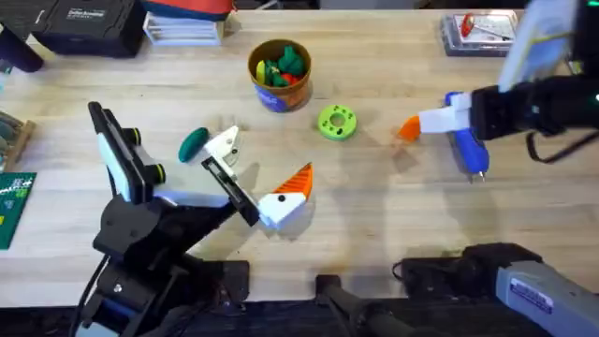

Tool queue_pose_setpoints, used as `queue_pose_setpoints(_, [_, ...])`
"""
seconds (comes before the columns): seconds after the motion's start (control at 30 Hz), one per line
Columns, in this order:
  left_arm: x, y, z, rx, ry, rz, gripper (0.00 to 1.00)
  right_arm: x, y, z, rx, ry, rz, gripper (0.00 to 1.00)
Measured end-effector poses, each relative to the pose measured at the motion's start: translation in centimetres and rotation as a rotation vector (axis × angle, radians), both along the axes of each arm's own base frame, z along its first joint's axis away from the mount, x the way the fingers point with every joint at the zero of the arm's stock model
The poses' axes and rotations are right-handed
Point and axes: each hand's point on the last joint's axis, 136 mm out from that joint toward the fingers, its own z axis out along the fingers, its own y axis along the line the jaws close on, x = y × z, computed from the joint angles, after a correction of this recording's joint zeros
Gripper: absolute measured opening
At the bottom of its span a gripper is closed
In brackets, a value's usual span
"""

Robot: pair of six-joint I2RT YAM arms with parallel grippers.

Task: Pick up the gripper from the table and insert it into the empty holder that is missing its gripper. Then pick up a screw, insert it into the mounting hole, and use the screwdriver to tighten it. Finally, clean up the table by picking up the vegetable and placing it into the bucket.

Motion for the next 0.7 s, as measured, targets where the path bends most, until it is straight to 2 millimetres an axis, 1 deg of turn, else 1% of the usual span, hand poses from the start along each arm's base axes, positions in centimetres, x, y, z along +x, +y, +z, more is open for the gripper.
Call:
queue_pose_setpoints(0.1, [0.0,0.0,0.0,0.000,0.000,0.000,0.986,0.9,0.1,-1.7,-0.044,0.053,0.078,0.994])
queue_pose_setpoints(0.27, [0.0,0.0,0.0,0.000,0.000,0.000,0.986,1.4,0.8,-5.1,-0.120,0.163,0.260,0.994])
queue_pose_setpoints(0.4, [0.0,0.0,0.0,0.000,0.000,0.000,0.986,2.6,1.4,-6.5,-0.155,0.172,0.354,0.992])
queue_pose_setpoints(0.47, [0.0,0.0,0.0,0.000,0.000,0.000,0.985,3.0,1.5,-6.9,-0.165,0.173,0.380,0.961])
queue_pose_setpoints(0.6, [0.0,0.0,0.0,0.000,0.000,0.000,0.986,3.0,1.5,-7.6,-0.172,0.194,0.403,0.819])
queue_pose_setpoints(0.7, [0.0,0.0,0.0,0.000,0.000,0.000,0.985,2.9,1.5,-7.6,-0.176,0.196,0.412,0.741])
